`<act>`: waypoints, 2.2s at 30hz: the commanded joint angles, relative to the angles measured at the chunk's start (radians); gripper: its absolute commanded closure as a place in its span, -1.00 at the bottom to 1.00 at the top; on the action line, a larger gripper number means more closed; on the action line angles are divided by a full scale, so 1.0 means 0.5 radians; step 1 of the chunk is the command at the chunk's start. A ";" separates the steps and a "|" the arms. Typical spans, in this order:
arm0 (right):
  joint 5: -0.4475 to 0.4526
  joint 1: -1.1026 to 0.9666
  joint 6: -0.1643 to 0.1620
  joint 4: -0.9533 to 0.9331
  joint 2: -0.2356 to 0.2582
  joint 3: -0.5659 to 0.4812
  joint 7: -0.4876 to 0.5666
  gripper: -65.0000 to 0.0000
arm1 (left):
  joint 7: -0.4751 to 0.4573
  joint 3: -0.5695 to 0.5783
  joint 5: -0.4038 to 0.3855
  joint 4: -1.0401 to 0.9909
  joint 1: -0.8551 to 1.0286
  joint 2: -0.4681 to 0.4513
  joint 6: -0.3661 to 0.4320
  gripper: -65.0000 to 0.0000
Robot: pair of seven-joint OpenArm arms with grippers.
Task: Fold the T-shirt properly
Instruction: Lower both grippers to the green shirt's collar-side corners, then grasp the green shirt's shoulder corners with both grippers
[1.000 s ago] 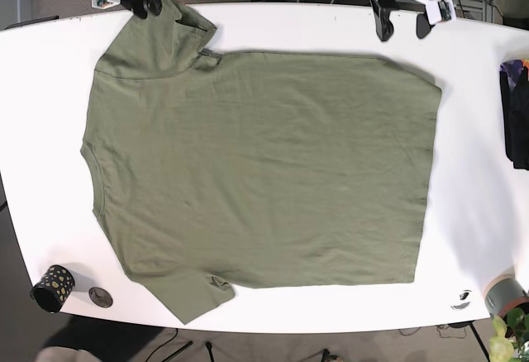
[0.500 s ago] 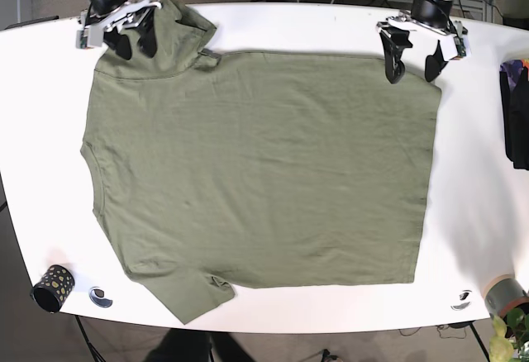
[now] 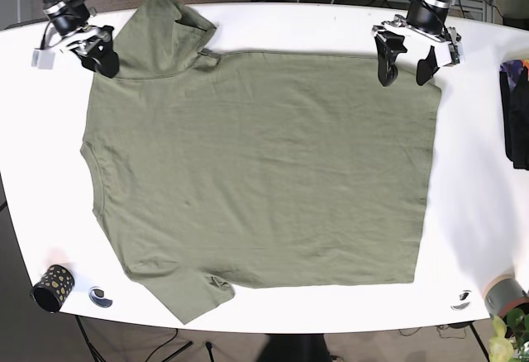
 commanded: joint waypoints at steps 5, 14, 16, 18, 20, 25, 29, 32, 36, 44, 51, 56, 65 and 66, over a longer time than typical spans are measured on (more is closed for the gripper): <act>0.074 0.026 0.040 -0.272 0.042 0.062 -0.076 0.00 | -0.048 -0.003 -0.003 0.029 0.007 -0.007 -0.019 -0.36; 0.062 0.011 0.139 -0.293 -0.081 0.062 -0.184 0.01 | -0.048 0.000 -0.003 0.016 -0.005 -0.010 -0.019 -0.36; 0.059 0.008 0.139 -0.293 -0.096 0.056 -0.187 0.01 | -0.048 0.000 -0.003 -0.008 -0.024 -0.013 -0.019 -0.36; 0.050 -0.014 0.139 -0.303 -0.109 0.053 -0.187 0.01 | -0.048 0.000 -0.003 -0.036 -0.030 -0.013 -0.019 -0.36; 0.010 -0.029 0.139 -0.324 -0.109 0.049 -0.187 0.01 | -0.048 0.000 -0.003 -0.048 -0.030 -0.013 -0.019 -0.36; -0.104 -0.026 0.145 -0.330 -0.133 0.049 -0.184 0.01 | -0.048 0.000 -0.003 -0.048 -0.030 -0.016 -0.019 -0.36; -0.193 -0.026 0.148 -0.333 -0.188 0.056 -0.184 0.01 | -0.048 0.000 -0.009 -0.048 -0.033 -0.065 -0.019 -0.36; -0.223 -0.026 0.151 -0.333 -0.213 0.040 -0.184 0.01 | -0.048 0.000 -0.012 -0.048 -0.033 -0.065 -0.019 -0.36; -0.223 -0.032 0.151 -0.321 -0.247 -0.052 -0.184 0.01 | -0.048 0.000 -0.012 -0.048 -0.033 -0.069 -0.019 -0.35; -0.223 -0.026 0.151 -0.318 -0.253 -0.178 -0.184 0.02 | -0.048 -0.003 -0.006 -0.048 -0.033 -0.072 -0.019 -0.35; -0.223 0.026 0.151 -0.324 -0.244 -0.178 -0.181 0.48 | -0.048 -0.036 -0.021 -0.045 -0.012 -0.072 -0.016 -0.36; -0.223 0.026 0.148 -0.318 -0.240 -0.181 -0.181 1.00 | -0.020 -0.190 -0.276 -0.048 0.022 -0.072 -0.016 -0.37; -0.223 0.026 0.148 -0.318 -0.244 -0.184 -0.181 1.00 | 0.652 -0.616 -0.718 -0.217 -0.183 0.008 -0.022 -0.38; -0.223 0.026 0.148 -0.318 -0.244 -0.184 -0.181 1.00 | 0.719 -0.650 -0.749 -0.266 -0.211 0.011 -0.022 -0.38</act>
